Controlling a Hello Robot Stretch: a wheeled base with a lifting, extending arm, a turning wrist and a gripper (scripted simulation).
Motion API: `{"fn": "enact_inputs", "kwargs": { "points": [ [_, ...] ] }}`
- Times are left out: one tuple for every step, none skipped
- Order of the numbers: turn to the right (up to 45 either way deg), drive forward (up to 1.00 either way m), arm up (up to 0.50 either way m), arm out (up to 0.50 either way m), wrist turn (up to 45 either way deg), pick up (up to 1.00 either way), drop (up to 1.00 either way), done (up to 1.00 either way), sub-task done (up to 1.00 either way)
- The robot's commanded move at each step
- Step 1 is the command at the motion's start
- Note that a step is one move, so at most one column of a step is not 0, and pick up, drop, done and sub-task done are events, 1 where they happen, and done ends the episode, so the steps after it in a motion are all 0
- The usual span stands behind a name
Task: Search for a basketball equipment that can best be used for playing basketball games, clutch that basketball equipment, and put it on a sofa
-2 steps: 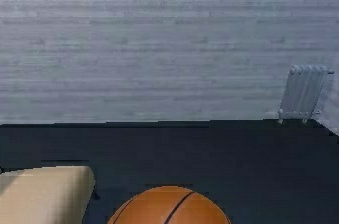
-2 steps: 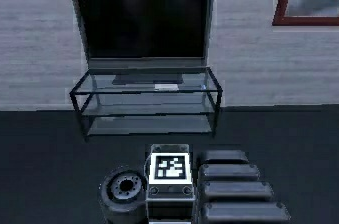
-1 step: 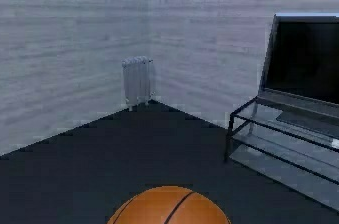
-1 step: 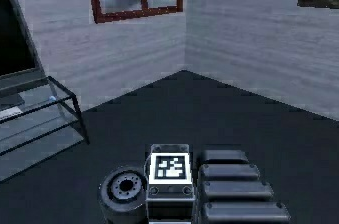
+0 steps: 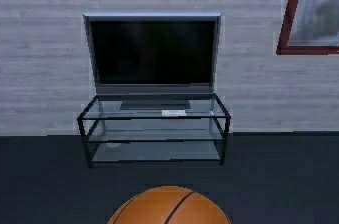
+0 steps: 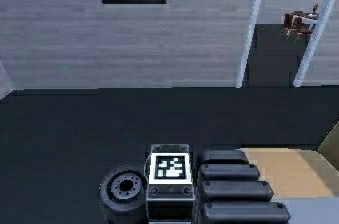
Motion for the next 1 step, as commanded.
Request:
{"fn": "enact_inputs", "kwargs": {
  "points": [
    [3.0, 0.0, 0.0, 0.0, 0.0, 0.0, 0.0, 0.0, 0.0]
  ]
}}
